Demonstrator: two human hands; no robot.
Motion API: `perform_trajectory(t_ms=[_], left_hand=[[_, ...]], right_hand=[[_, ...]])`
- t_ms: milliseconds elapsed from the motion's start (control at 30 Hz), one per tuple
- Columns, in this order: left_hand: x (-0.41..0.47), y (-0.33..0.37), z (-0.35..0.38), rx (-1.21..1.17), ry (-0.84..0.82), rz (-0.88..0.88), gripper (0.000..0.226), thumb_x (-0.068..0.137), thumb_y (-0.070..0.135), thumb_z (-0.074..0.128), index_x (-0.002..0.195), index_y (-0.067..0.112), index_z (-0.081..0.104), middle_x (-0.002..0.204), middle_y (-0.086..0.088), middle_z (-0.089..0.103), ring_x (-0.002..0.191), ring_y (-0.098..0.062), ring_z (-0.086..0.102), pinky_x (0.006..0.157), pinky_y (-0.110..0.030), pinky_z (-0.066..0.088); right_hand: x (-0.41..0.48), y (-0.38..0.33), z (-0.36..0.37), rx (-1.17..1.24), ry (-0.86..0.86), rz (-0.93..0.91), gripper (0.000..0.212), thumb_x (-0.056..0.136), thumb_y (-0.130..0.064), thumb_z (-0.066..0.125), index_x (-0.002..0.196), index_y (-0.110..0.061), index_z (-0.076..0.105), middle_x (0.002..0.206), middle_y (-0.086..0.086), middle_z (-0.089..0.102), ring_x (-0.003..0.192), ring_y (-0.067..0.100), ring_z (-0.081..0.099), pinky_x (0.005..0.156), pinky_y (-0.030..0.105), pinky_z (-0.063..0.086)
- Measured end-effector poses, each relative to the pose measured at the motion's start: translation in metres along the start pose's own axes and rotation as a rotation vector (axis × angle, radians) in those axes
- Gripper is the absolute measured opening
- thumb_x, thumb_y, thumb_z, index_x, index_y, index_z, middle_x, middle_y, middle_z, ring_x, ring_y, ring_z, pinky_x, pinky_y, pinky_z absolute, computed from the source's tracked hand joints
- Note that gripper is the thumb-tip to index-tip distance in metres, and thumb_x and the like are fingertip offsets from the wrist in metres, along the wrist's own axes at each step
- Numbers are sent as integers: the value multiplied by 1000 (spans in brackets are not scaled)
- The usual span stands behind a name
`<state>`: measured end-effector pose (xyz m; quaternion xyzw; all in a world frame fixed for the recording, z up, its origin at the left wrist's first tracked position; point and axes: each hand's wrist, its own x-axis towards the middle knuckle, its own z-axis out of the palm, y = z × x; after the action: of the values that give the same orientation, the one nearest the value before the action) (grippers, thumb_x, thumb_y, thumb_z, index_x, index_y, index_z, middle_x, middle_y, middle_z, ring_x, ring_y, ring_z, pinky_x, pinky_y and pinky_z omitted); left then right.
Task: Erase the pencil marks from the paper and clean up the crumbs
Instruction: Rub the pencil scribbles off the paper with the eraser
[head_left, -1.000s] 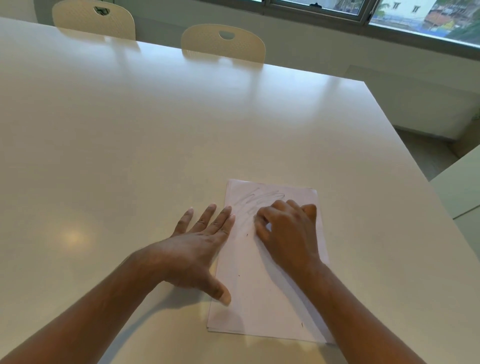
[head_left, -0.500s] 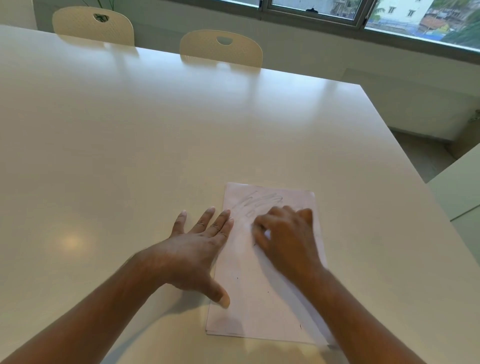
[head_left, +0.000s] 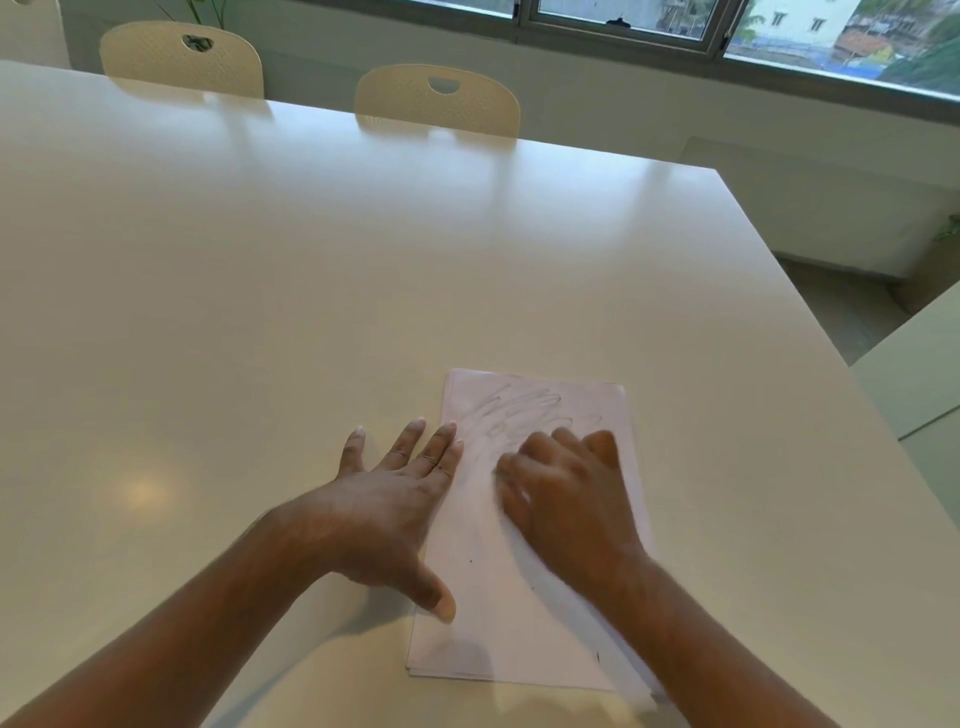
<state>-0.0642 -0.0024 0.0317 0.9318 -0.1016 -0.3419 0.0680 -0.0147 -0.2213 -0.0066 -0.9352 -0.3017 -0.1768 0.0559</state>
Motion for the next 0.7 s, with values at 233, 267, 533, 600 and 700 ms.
perform_trajectory(t_ms=[233,267,533,600,700], left_hand=[[0,2,-1,14,-15,-23,156,68,83,77,155,26,-40,159,16,-50,146,-15,-48,119,-73,-20],[0,3,-2,14,-16,-29,156,68,82,77,155,26,-39,159,15,-50,147,-15,-48,119,-73,-20],[0,8,-6,51,-39,-45,157,69,81,78,157,22,-37,160,11,-49,148,-18,-46,119,-75,-18],[0,9,-7,63,-41,-48,156,70,81,77,157,22,-38,160,10,-49,148,-19,-46,118,-75,-19],[0,12,-9,81,-44,-59,154,72,79,77,157,20,-37,162,7,-47,149,-22,-45,117,-75,-22]], right_hand=[[27,61,4,-92,7,277,26,95,-36,56,75,-26,71,81,-7,69,83,19,63,75,39,30],[24,50,2,-63,4,248,25,94,-35,58,74,-26,70,80,-7,68,83,20,63,75,39,31],[15,46,5,-97,63,200,26,95,-37,59,73,-25,68,77,-7,68,80,20,62,74,38,28],[23,59,4,-96,32,284,28,96,-38,56,75,-26,71,80,-8,69,82,19,62,74,37,24],[15,34,2,3,12,210,23,92,-35,60,74,-26,70,79,-8,69,82,19,62,75,39,29]])
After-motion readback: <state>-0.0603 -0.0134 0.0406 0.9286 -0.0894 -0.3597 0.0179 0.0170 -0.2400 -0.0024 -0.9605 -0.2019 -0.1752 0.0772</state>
